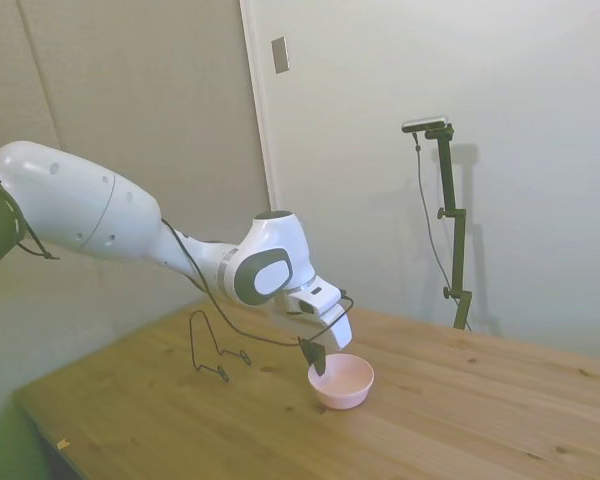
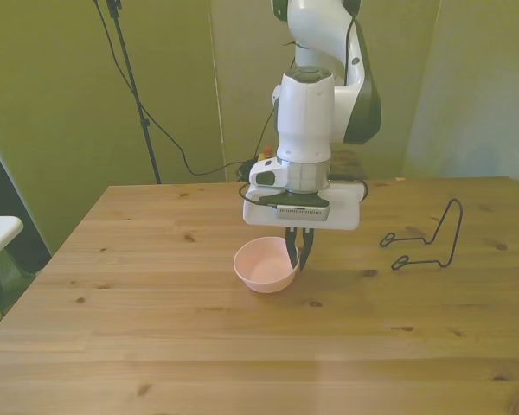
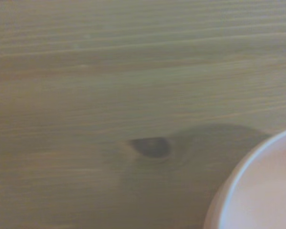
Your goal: Load the bowl
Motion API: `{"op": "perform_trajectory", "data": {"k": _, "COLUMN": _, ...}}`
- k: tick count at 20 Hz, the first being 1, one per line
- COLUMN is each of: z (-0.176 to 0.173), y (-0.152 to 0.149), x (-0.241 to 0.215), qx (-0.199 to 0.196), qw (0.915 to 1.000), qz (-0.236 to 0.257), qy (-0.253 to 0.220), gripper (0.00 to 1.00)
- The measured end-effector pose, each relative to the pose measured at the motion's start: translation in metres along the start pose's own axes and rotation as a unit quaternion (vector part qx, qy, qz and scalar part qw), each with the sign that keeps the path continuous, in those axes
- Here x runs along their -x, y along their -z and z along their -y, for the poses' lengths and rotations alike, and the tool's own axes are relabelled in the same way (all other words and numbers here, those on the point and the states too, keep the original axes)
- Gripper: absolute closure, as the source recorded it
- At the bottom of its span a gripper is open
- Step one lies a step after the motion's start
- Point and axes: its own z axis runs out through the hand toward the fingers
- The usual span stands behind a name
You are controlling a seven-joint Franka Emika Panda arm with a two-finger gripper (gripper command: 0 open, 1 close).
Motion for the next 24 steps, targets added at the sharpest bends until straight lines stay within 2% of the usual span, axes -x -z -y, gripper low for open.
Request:
{"op": "perform_trajectory", "data": {"k": 2, "z": 0.010, "y": 0.022, "x": 0.013, "qx": -0.026, "qw": 0.9992, "qz": 0.027, "qy": 0.013, "gripper": 1.00}}
{"op": "perform_trajectory", "data": {"k": 4, "z": 0.020, "y": 0.058, "x": 0.033, "qx": -0.055, "qw": 0.9965, "qz": 0.055, "qy": 0.030, "gripper": 1.00}}
{"op": "perform_trajectory", "data": {"k": 5, "z": 0.023, "y": 0.076, "x": 0.044, "qx": -0.068, "qw": 0.9947, "qz": 0.067, "qy": 0.038, "gripper": 1.00}}
{"op": "perform_trajectory", "data": {"k": 6, "z": 0.015, "y": 0.107, "x": 0.070, "qx": -0.080, "qw": 0.9917, "qz": 0.083, "qy": 0.055, "gripper": 1.00}}
{"op": "perform_trajectory", "data": {"k": 8, "z": 0.016, "y": 0.105, "x": 0.072, "qx": -0.091, "qw": 0.9902, "qz": 0.091, "qy": 0.053, "gripper": 1.00}}
{"op": "perform_trajectory", "data": {"k": 10, "z": 0.019, "y": 0.096, "x": 0.081, "qx": -0.119, "qw": 0.9852, "qz": 0.110, "qy": 0.057, "gripper": 1.00}}
{"op": "perform_trajectory", "data": {"k": 15, "z": 0.023, "y": 0.070, "x": 0.122, "qx": -0.196, "qw": 0.9639, "qz": 0.165, "qy": 0.072, "gripper": 1.00}}
{"op": "perform_trajectory", "data": {"k": 18, "z": 0.023, "y": 0.075, "x": 0.146, "qx": -0.234, "qw": 0.9508, "qz": 0.185, "qy": 0.083, "gripper": 1.00}}
{"op": "perform_trajectory", "data": {"k": 19, "z": 0.022, "y": 0.091, "x": 0.160, "qx": -0.250, "qw": 0.9462, "qz": 0.184, "qy": 0.092, "gripper": 1.00}}
{"op": "perform_trajectory", "data": {"k": 21, "z": 0.023, "y": 0.091, "x": 0.160, "qx": -0.257, "qw": 0.9439, "qz": 0.187, "qy": 0.090, "gripper": 1.00}}
{"op": "perform_trajectory", "data": {"k": 24, "z": 0.024, "y": 0.088, "x": 0.160, "qx": -0.285, "qw": 0.9334, "qz": 0.197, "qy": 0.092, "gripper": 1.00}}
